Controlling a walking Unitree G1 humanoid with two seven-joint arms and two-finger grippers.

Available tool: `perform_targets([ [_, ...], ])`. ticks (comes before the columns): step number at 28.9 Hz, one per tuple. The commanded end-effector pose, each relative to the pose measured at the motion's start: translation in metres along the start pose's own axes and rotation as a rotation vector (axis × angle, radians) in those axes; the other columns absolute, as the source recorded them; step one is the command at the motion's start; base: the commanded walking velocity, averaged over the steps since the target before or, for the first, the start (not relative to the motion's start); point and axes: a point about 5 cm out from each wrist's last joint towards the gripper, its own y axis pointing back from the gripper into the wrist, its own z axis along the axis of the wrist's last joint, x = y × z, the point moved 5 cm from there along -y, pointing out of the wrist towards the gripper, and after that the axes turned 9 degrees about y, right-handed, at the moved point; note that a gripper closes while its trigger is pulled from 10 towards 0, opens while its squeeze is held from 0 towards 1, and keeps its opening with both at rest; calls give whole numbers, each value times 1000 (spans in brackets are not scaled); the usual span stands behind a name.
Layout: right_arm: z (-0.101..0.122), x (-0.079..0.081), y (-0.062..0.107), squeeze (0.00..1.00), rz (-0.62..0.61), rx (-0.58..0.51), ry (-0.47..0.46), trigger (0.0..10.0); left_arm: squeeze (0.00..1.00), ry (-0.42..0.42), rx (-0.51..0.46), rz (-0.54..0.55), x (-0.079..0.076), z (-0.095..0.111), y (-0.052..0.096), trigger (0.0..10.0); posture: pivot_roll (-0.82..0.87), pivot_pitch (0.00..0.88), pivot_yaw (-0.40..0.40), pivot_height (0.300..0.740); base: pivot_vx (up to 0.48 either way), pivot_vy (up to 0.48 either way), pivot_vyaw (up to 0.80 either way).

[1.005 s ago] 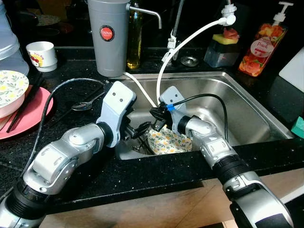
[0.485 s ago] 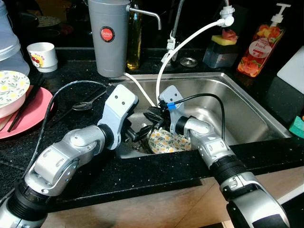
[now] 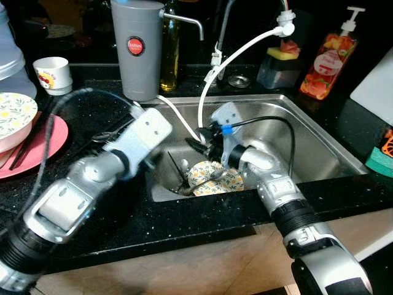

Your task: Kitchen organization

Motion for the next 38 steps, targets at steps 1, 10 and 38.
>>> perform_targets([
  [1, 6, -4, 0, 0, -13, -16, -18, 10000, 8, -38, 16, 86, 19, -2, 8, 10000, -21, 106, -77, 740, 0, 0, 0],
  [10, 6, -2, 1, 0, -12, -23, -27, 10000, 1000, 195, 27, 255, 46, -11, 17, 10000, -14, 101, -76, 740, 0, 0, 0],
  [38, 12, 31, 3, 0, 165, -59, -38, 10000, 0, 383, 107, 239, 37, -49, -5, 10000, -28, 108, -81, 740, 0, 0, 0],
])
